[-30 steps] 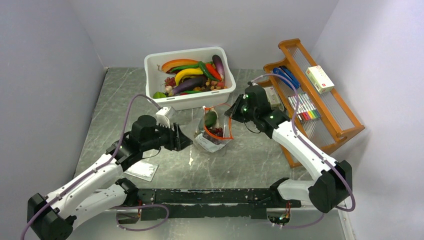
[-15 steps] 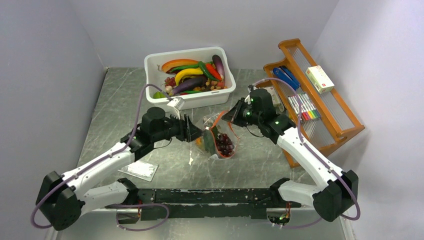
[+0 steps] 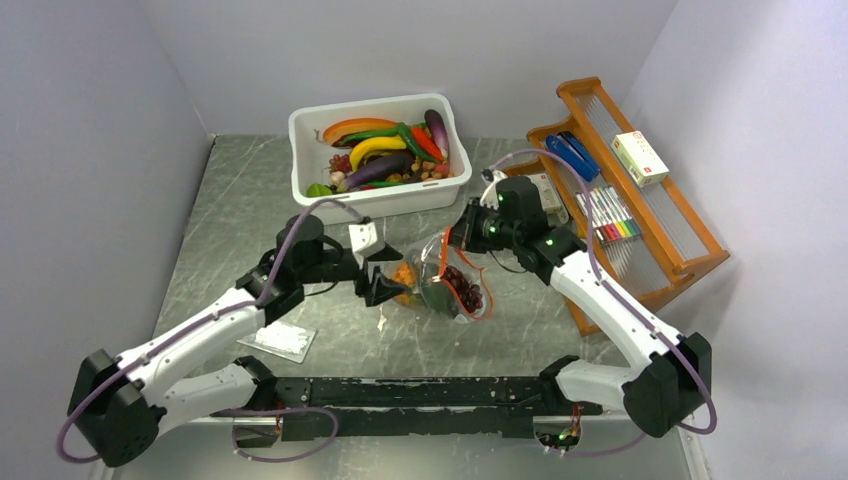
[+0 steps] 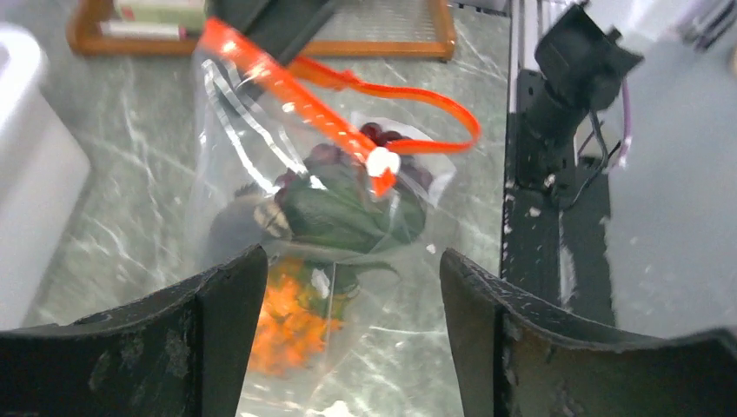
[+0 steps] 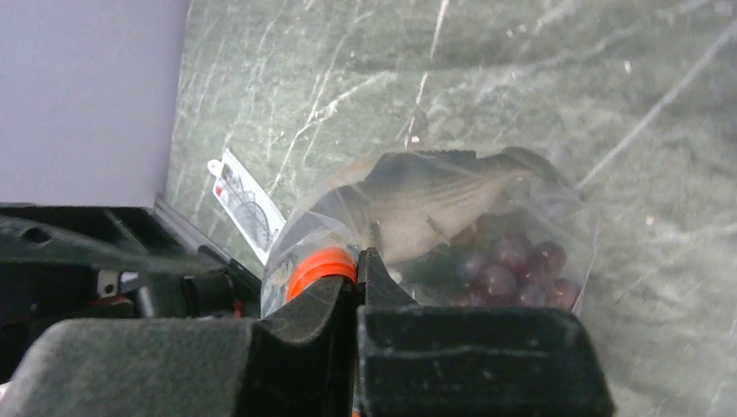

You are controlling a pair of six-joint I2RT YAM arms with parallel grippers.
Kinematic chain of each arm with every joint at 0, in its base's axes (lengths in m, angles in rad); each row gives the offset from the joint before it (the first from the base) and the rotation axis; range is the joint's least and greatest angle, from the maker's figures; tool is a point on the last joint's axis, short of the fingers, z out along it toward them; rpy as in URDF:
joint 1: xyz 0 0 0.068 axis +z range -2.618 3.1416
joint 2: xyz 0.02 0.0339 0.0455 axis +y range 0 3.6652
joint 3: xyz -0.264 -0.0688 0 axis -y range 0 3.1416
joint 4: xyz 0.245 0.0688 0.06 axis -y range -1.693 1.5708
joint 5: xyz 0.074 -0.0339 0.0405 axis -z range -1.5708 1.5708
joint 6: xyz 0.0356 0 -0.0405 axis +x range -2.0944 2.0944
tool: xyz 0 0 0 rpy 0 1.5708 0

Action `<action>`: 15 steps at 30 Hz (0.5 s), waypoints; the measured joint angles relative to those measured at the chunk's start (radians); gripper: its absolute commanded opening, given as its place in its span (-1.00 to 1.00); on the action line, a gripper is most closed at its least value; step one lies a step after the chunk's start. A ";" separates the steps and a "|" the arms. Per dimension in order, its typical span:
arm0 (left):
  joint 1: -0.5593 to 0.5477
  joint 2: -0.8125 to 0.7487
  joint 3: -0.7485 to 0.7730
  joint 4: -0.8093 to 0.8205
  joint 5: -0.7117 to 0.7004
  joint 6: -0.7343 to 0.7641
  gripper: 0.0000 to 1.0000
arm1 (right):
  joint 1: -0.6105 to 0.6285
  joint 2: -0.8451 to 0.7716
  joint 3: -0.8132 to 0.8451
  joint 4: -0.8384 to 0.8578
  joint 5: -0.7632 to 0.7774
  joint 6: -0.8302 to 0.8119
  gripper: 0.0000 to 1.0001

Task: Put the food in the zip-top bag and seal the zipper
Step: Place the zipper food storage bag at the center of the board.

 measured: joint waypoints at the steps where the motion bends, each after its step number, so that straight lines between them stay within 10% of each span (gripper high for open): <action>1: -0.001 -0.023 -0.007 -0.008 0.018 0.060 0.49 | 0.000 0.016 0.020 0.001 -0.019 -0.046 -1.00; 15: -0.004 0.028 0.108 -0.209 0.103 0.542 0.54 | 0.000 0.119 0.217 -0.023 -0.171 -0.430 -1.00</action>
